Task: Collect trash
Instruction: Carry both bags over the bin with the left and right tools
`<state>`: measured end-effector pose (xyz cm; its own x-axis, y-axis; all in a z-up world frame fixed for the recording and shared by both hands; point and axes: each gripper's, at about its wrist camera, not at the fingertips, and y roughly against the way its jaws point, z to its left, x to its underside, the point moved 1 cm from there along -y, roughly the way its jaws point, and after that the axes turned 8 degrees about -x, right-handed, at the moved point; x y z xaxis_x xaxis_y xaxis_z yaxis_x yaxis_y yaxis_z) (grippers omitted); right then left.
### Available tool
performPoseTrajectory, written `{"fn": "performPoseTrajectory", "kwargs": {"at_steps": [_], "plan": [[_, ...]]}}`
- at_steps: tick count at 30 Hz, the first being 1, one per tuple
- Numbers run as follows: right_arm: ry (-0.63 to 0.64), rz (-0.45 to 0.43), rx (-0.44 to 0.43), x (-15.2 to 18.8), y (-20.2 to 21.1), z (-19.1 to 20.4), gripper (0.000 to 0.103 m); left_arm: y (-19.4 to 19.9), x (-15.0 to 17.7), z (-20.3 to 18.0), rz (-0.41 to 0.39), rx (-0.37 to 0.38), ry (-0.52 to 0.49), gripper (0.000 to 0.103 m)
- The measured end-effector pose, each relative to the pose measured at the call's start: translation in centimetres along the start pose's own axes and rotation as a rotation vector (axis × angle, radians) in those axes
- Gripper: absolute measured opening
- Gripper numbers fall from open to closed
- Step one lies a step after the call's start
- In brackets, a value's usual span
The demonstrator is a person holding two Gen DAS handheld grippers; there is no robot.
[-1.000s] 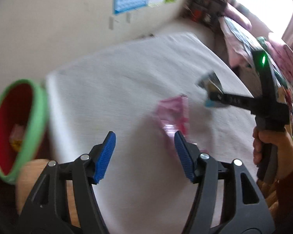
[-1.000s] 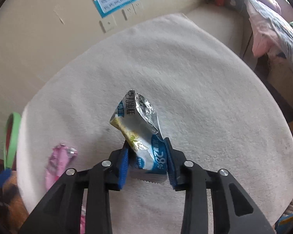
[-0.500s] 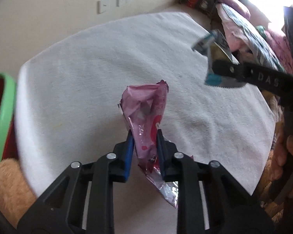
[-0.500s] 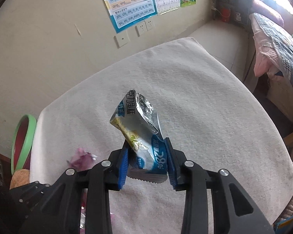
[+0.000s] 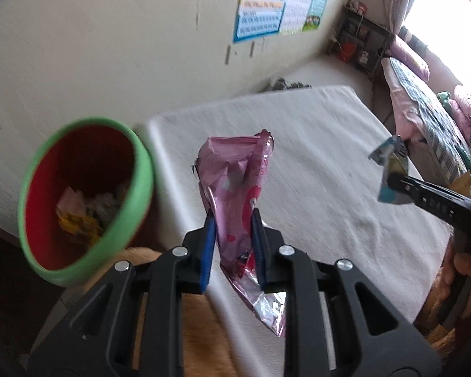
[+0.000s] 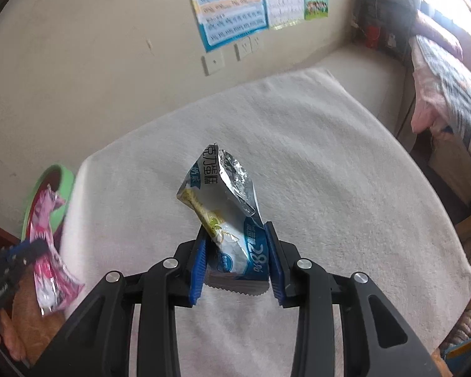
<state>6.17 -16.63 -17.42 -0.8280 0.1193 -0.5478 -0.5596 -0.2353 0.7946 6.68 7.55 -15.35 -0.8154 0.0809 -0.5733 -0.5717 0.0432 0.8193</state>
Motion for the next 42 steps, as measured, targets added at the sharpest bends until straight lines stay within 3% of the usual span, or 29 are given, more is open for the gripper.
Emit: {"fn": "performPoseTrajectory", "kwargs": {"at_steps": [10, 19, 30, 42], "plan": [[0.035, -0.063, -0.094, 2.0, 3.6, 6.7, 0.035, 3.0, -1.0, 2.2, -0.102, -0.046, 0.006, 0.021], [0.140, -0.076, -0.150, 0.6, 4.1, 13.2, 0.035, 4.3, -1.7, 7.4, -0.149, -0.103, 0.092, 0.021], [0.227, -0.024, -0.210, -0.1, 1.7, 19.0, 0.035, 4.2, -1.3, 13.6, -0.140, -0.184, 0.203, 0.021], [0.259, 0.026, -0.243, 0.3, -0.2, 22.1, 0.035, 2.6, -0.6, 16.5, -0.095, -0.197, 0.260, 0.021]]}}
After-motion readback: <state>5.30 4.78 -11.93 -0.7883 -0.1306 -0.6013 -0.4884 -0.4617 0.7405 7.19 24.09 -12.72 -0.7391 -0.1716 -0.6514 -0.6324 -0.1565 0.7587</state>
